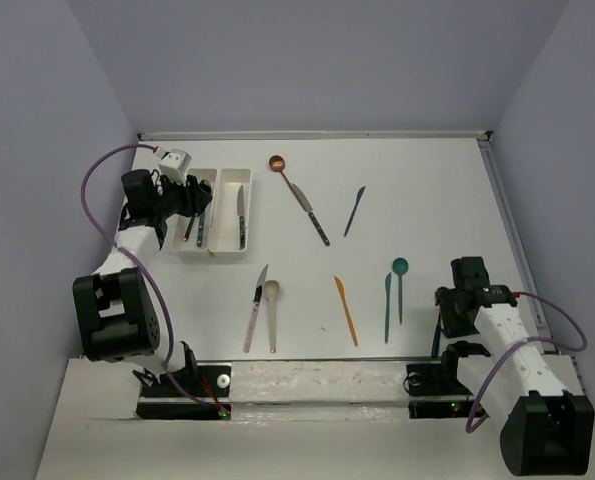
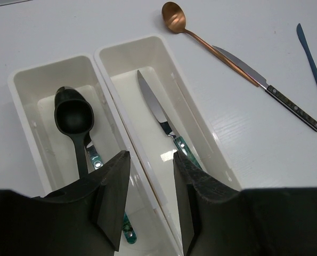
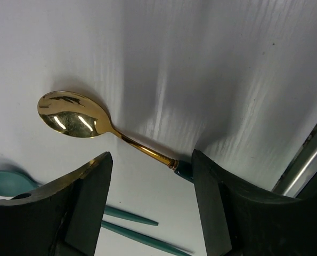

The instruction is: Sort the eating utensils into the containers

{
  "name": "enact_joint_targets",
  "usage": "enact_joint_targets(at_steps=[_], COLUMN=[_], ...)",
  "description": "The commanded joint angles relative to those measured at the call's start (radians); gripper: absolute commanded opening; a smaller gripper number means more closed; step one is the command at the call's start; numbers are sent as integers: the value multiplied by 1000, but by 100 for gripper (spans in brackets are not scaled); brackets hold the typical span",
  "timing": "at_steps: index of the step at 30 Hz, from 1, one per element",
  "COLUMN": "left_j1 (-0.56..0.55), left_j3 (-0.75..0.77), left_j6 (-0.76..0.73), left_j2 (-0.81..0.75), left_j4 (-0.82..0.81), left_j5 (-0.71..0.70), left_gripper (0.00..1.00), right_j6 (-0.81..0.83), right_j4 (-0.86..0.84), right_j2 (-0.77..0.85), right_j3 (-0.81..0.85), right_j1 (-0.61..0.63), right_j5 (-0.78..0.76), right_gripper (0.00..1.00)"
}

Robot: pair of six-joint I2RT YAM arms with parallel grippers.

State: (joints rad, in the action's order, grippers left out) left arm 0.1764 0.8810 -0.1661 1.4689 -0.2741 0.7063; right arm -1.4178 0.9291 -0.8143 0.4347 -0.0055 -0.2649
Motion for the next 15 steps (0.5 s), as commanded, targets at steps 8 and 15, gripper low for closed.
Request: enact_joint_targets(at_steps=[8,15], left_j1=[-2,0], left_j3=[3,3], left_j6=[5,4], left_j2=[-25,-24], left_j4=[-39,-34], left_j5=[24,24], left_gripper=[49,49], right_j6=[72,273], right_j4=[-211,-348], right_j2=[-54,-167], right_j3=[-17,-2], right_j1=[-4,-4], right_j5=[53,84], right_gripper=[62,62])
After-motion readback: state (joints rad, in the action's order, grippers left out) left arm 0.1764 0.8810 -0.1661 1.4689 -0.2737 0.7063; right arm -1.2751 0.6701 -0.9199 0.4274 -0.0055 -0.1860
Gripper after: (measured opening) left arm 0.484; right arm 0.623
